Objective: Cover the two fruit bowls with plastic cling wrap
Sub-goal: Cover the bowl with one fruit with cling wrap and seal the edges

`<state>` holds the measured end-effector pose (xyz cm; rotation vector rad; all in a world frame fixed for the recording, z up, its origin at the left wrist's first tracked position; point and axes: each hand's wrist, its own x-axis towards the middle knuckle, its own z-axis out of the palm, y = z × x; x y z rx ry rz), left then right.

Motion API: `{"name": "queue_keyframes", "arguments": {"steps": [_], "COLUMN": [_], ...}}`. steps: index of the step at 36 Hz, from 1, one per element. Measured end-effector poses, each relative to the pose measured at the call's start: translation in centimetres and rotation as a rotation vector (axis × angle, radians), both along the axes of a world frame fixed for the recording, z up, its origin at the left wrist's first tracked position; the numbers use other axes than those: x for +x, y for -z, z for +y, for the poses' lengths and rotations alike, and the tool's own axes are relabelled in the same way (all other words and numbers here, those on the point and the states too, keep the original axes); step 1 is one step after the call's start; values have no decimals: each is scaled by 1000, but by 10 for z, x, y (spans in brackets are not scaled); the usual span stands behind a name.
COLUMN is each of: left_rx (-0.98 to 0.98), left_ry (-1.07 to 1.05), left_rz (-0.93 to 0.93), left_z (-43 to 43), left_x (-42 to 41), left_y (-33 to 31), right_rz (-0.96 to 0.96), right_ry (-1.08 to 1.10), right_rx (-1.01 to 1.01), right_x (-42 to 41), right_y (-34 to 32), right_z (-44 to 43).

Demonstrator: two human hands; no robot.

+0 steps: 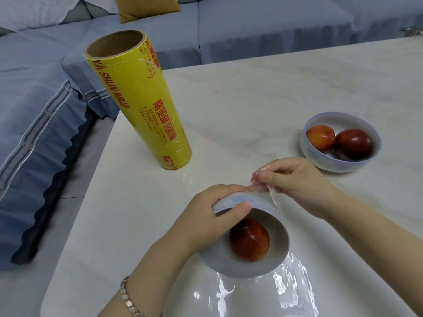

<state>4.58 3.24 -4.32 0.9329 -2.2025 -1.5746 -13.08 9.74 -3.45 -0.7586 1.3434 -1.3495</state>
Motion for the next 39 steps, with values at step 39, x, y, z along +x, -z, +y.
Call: {"name": "queue_keyframes", "arguments": {"steps": [39], "left_rx": [14], "left_ry": [64], "left_rz": [134], "left_z": [-3], "left_x": [8], "left_y": [4], "right_rz": [116], "right_ry": [169], "right_rx": [402], "right_x": [11], "right_y": [16], "right_z": [-10]}}
